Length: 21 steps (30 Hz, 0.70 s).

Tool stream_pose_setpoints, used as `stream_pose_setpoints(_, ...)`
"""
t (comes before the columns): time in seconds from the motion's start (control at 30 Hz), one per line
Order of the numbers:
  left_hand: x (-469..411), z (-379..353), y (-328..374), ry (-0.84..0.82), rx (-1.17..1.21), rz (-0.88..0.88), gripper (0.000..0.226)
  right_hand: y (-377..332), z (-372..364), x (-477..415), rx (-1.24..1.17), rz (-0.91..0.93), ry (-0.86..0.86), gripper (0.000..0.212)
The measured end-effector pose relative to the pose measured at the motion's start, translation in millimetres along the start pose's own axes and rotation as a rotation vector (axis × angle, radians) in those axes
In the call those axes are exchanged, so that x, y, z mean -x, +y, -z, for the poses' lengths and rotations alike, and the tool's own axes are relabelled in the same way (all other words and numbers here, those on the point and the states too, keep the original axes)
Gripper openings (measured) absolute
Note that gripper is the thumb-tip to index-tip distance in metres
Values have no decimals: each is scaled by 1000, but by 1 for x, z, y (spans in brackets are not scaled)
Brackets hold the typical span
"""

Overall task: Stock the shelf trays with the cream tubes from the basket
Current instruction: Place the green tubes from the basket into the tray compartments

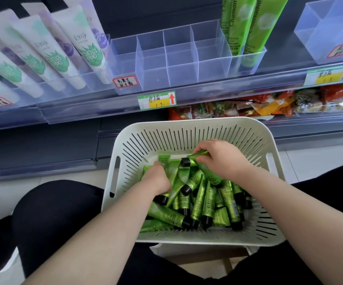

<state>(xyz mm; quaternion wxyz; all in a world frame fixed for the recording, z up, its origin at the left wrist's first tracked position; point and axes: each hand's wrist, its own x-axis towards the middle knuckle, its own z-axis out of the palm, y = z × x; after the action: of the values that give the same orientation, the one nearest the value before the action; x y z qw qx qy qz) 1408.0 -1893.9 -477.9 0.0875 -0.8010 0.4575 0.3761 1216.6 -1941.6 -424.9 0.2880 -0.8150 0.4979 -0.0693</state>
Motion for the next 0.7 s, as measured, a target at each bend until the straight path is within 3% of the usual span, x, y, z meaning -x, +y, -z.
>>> stream_pose_setpoints(0.07,-3,-2,4,-44,62,12,90,-1,2,-1,-10,-4,9,12)
stream_pose_setpoints(0.27,-6,-11,11,-29,339,21,50,-2,4,2,-16,-3,22,12)
stream_pose_setpoints(0.4,-1,-19,15,-24,390,5,57,-4,9,4,-15,-15,29,13)
stream_pose_setpoints(0.53,11,-15,7,39,284,-110,51,-9,23,6,-22,-16,85,13)
stream_pose_setpoints(0.7,37,17,-1,251,366,-378,44,-23,53,16,21,51,183,12)
